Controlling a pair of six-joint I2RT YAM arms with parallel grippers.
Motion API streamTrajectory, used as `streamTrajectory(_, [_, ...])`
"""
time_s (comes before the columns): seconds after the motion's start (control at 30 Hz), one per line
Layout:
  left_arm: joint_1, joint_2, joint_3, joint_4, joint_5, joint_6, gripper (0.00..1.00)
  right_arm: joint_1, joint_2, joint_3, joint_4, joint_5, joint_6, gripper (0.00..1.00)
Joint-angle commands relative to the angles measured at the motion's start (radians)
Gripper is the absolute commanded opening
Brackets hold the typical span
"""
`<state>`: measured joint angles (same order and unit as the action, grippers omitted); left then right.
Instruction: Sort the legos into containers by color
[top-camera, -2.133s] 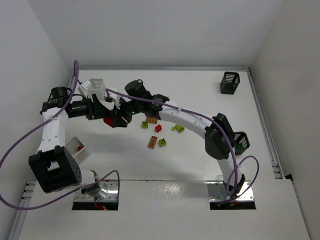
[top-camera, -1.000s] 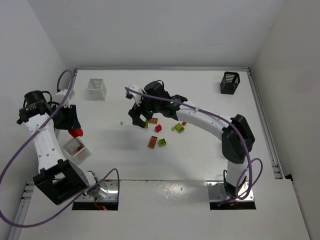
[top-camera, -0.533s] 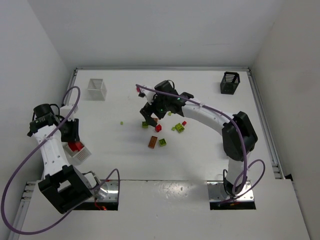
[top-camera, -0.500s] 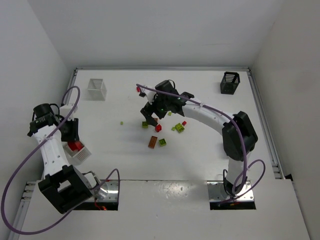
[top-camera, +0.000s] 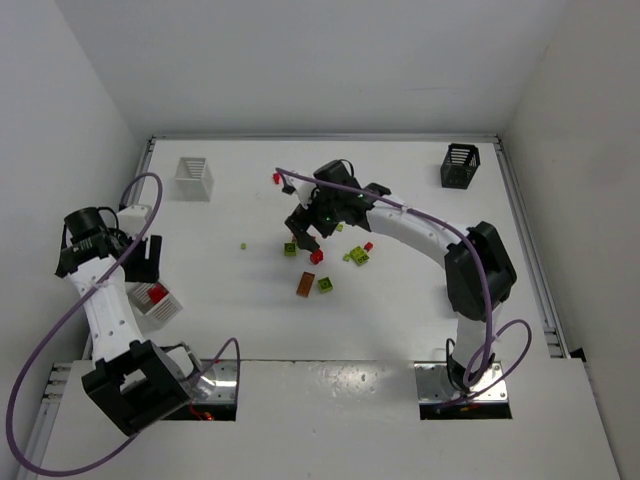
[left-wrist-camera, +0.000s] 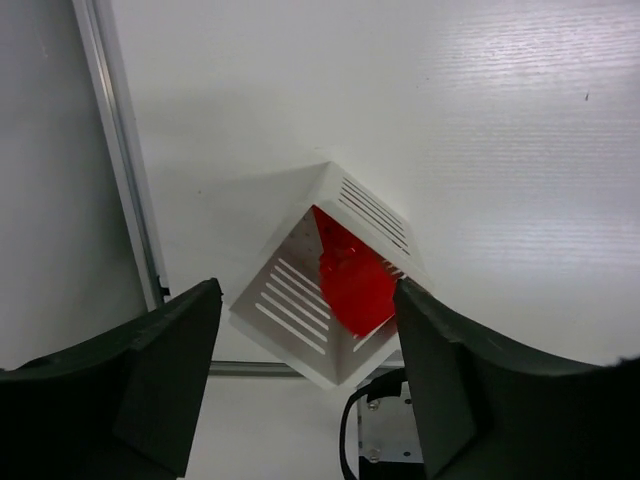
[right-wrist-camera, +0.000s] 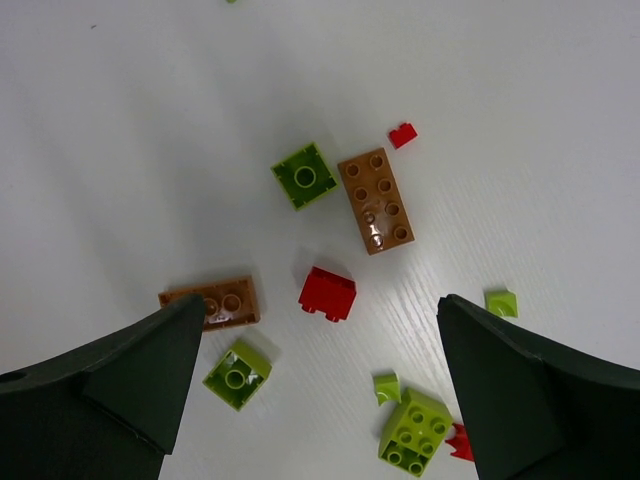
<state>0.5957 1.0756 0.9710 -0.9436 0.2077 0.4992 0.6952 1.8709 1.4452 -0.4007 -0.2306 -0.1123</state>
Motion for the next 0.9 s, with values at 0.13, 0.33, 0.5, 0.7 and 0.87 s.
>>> streamTrajectory(0.13, [0.012, -0.065, 0.078, -0.061, 0.111, -0.005, 0.79, -0.036, -0.018, -0.003, 0.013, 0.008, 0.01, 1.0])
streamTrajectory(0.33, [0.012, -0.009, 0.297, 0.015, 0.336, -0.279, 0.66, -0.072, -0.018, -0.003, 0.013, 0.008, 0.022, 0.99])
streamTrajectory(0.5, [-0.04, -0.019, 0.298, 0.157, 0.467, -0.536, 0.68, -0.094, -0.018, -0.023, 0.013, 0.031, 0.022, 0.97])
streamTrajectory(0.7, [-0.175, 0.058, 0.288, 0.212, 0.536, -0.568, 0.75, -0.125, -0.027, -0.097, 0.011, -0.039, -0.091, 0.77])
streamTrajectory(0.87, [-0.232, 0.109, 0.317, 0.195, 0.457, -0.545, 0.75, -0.115, 0.002, -0.063, -0.139, -0.114, -0.181, 0.57])
